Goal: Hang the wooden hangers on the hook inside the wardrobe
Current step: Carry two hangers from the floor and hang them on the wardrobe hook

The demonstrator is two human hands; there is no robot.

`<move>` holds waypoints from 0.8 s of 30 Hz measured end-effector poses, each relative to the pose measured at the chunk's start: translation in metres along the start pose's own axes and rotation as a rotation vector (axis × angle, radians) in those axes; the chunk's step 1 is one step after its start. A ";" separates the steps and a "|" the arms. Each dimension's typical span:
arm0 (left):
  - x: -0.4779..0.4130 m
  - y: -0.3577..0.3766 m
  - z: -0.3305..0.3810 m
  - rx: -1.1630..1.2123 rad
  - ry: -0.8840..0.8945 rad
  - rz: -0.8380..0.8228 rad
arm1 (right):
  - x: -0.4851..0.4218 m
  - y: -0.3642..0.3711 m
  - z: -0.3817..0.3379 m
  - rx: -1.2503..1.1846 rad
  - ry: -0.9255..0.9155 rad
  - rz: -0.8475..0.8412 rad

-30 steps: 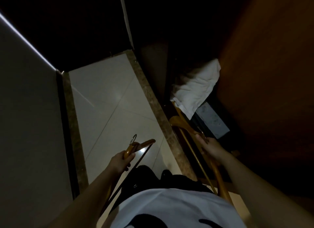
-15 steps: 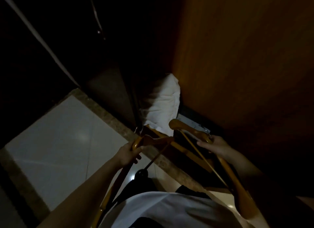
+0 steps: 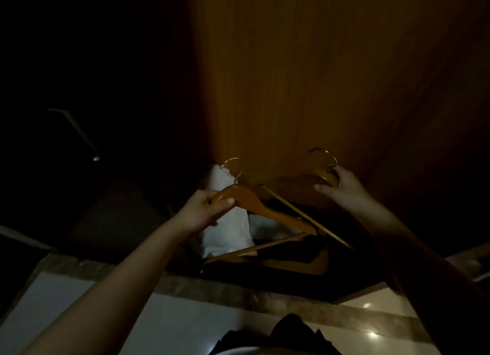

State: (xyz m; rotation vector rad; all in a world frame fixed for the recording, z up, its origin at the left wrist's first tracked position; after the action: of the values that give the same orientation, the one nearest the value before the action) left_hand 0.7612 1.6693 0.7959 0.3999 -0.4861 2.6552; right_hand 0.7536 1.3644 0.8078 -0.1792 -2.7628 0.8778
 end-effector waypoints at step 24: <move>-0.055 -0.055 0.355 -0.124 0.717 0.158 | -0.063 -0.230 -0.257 0.132 -0.600 0.268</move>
State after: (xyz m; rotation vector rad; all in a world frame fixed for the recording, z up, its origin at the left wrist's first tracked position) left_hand 0.9048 1.5586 1.1109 -0.6363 -0.4489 2.6534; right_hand 0.8706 1.3078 1.1336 -0.3111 -3.2581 1.3707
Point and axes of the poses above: each hand's wrist, its own x-axis away from the middle knuckle, its own y-axis out of the palm, z = x × y, the point moved 4 cm from there along -x, towards the middle knuckle, and after that the axes turned 1 degree about x, right-handed, at the moved point
